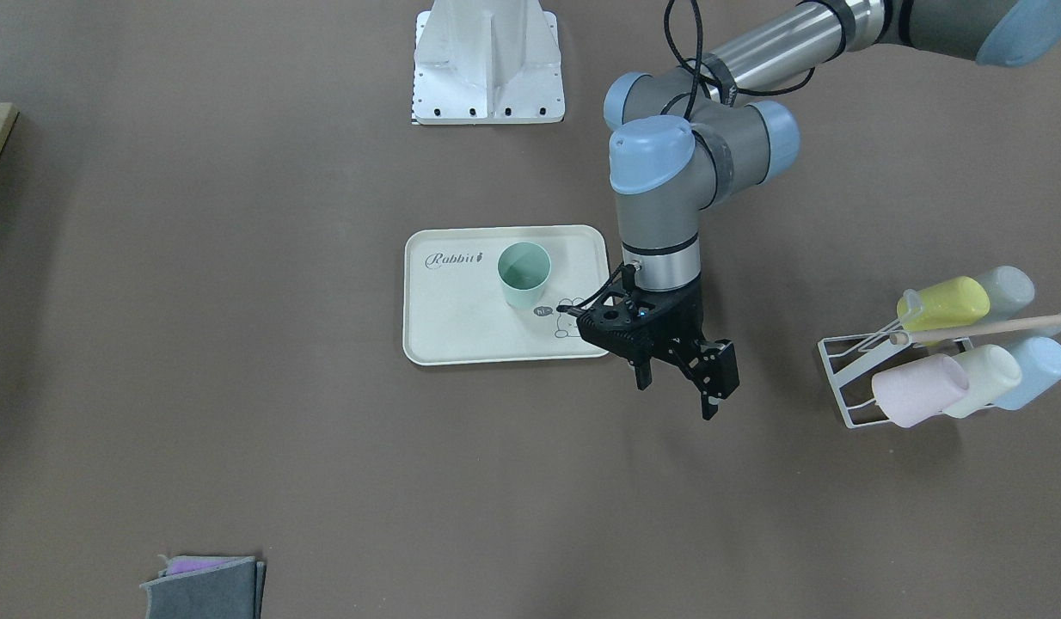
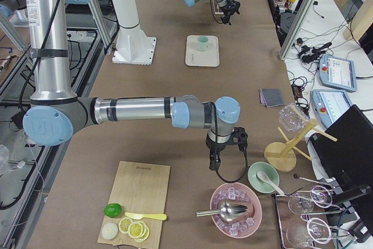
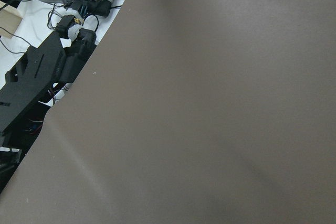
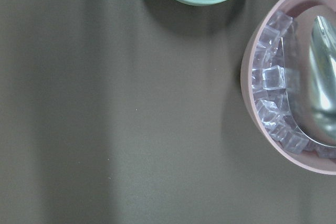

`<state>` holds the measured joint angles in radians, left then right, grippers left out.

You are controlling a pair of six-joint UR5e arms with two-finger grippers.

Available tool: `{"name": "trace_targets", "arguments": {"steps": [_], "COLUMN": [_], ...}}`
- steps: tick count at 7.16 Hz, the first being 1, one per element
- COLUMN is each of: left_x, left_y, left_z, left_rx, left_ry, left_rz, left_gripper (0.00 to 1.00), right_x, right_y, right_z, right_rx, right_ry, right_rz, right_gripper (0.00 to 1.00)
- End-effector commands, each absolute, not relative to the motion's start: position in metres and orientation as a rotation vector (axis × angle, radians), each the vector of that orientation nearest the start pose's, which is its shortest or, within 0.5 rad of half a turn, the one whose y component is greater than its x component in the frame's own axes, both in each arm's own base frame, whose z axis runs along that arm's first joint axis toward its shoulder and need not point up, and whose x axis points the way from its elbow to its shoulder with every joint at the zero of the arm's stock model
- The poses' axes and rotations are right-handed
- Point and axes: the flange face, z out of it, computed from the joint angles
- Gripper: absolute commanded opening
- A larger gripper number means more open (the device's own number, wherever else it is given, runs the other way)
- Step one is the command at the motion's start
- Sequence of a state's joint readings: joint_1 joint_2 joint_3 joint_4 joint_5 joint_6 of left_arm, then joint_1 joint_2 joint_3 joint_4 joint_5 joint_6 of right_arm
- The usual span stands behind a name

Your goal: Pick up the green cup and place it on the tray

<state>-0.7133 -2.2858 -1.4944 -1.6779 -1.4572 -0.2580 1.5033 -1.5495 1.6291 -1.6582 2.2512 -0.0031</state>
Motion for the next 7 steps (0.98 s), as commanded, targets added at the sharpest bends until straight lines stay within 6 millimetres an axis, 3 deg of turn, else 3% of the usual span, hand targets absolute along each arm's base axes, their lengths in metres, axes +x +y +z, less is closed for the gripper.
{"name": "trace_targets", "arguments": {"steps": [1,2,4,6,7], "left_x": [0.413,0.374,0.295,0.176,0.124], "left_y": [-0.608,-0.611,-0.637,-0.649,-0.639], "left_z": [0.282,0.289,0.309,0.367,0.397], "left_rx": [0.555,0.534,0.449,0.328,0.262], "left_ry": [0.455,0.508,0.629,0.770,0.856], "left_rz": [0.519,0.488,0.413,0.277,0.211], "left_gripper": [0.99,0.99,0.99,0.99,0.99], "right_x": [0.037,0.037,0.027,0.027,0.027], "right_y": [-0.499,-0.498,-0.504,-0.500,-0.500], "right_z": [0.637,0.638,0.618,0.622,0.622], "right_rx": [-0.038,-0.064,-0.141,-0.152,-0.152], "right_ry": [-0.686,-0.690,-0.678,-0.684,-0.685], "right_rz": [-0.061,-0.052,-0.046,-0.042,-0.042], "right_gripper": [1.00,1.00,1.00,1.00,1.00]}}
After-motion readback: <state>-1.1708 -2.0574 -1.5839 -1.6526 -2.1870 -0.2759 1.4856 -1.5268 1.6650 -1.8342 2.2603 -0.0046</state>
